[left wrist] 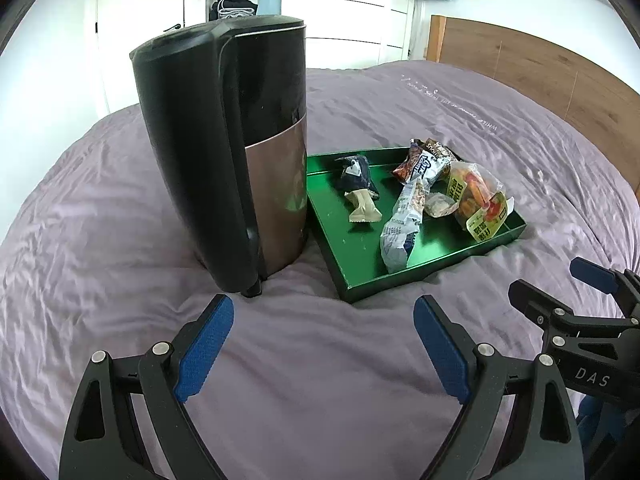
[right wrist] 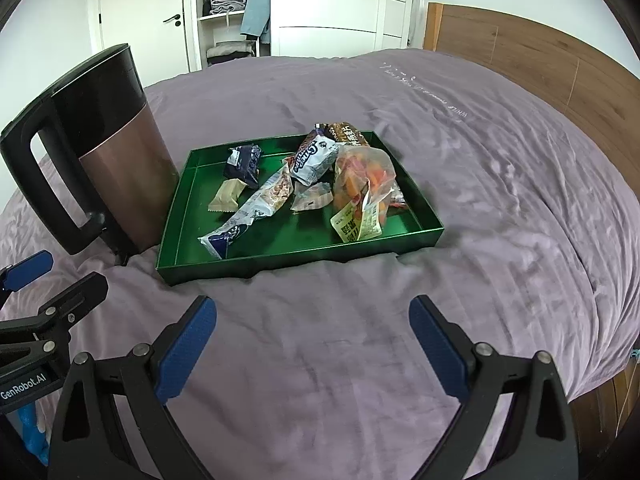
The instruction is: Organize snacks
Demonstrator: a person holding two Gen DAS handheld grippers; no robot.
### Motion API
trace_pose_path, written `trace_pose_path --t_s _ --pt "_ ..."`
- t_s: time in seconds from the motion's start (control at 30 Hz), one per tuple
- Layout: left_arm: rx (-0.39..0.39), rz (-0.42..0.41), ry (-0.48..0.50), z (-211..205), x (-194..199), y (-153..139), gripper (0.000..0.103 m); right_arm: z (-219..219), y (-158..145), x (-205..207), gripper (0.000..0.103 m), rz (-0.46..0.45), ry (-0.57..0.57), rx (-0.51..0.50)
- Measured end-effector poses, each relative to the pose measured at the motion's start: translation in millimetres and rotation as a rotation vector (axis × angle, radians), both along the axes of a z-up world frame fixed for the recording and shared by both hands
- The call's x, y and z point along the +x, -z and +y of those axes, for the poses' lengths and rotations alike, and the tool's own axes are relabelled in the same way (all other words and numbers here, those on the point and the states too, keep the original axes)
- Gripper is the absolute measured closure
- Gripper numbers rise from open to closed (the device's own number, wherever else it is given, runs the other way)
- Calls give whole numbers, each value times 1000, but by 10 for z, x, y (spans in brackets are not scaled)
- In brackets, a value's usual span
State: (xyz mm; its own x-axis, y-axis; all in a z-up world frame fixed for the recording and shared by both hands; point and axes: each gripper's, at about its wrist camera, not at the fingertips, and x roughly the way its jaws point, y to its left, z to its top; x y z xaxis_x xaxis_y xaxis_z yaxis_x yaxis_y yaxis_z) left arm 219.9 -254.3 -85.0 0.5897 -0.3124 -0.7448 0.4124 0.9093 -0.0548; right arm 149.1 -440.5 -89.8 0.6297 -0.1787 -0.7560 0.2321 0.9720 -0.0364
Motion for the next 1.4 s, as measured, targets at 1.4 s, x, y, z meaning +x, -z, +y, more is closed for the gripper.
trace_pose_path --t_s 1.4 --pt "23 19 -1 73 48 135 15 -119 150 30 0 28 19 -7"
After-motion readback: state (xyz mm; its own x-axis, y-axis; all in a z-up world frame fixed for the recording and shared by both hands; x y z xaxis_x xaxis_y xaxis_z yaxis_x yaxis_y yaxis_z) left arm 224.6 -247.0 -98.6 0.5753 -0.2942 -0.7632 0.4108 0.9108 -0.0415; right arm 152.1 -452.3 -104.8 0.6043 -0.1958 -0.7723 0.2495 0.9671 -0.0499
